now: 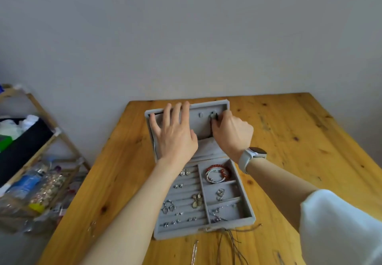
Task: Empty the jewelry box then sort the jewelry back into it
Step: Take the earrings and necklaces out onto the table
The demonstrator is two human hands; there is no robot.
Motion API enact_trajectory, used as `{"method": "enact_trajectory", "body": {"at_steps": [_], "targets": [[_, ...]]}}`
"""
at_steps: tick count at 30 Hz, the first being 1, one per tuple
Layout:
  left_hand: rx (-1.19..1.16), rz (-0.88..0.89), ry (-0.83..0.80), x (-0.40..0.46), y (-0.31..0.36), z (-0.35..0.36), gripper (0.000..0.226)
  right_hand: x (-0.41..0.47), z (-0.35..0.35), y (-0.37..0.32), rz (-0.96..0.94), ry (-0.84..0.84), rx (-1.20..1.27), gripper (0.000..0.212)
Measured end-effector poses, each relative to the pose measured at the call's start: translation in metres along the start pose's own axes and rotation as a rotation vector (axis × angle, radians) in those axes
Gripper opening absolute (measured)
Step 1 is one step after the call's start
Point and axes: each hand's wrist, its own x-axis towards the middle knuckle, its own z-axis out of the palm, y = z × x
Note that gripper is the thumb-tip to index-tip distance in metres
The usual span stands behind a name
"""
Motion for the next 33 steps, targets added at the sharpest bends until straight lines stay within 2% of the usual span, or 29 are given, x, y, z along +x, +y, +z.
{"method": "enact_trajectory", "body": {"at_steps": [3,7,9,13,17,19,23,28,31,33], "targets": [[-0.026,0.000,0.075,0.001,0.002,0.005,0.073,0.001,0.007,-0.003,0.029,-0.007,-0.001,0.025],[-0.022,0.012,0.056,-0.002,0.001,0.002,0.075,0.004,-0.004,-0.007,0.106,0.054,0.168,0.023],[-0.017,0.029,-0.012,-0.003,-0.002,-0.005,0.077,0.007,-0.020,-0.010,0.022,0.109,0.300,0.019],[-0.082,0.008,-0.191,0.002,-0.002,-0.023,0.077,0.015,-0.063,-0.019,-0.171,0.071,0.516,0.009],[-0.401,-0.071,-0.144,0.000,0.009,-0.053,0.072,0.014,-0.107,-0.028,-0.237,0.052,0.703,0.001],[-0.604,-0.098,-0.129,-0.007,0.018,-0.070,0.069,0.007,-0.127,-0.029,-0.255,0.065,0.769,0.005],[-1.027,-0.160,-0.332,-0.039,0.043,-0.106,0.067,-0.025,-0.168,-0.024,-0.257,0.071,0.876,0.016],[-1.170,-0.114,-0.505,-0.107,0.072,-0.118,0.071,-0.083,-0.205,-0.008,-0.125,-0.034,1.127,0.018],[-1.400,-0.121,-0.693,-0.152,0.089,-0.119,0.053,-0.120,-0.206,0.013,-0.030,-0.081,1.202,0.020],[-1.596,-0.210,-0.805,-0.181,0.095,-0.119,0.038,-0.144,-0.199,0.034,0.048,-0.112,1.223,0.020]]}}
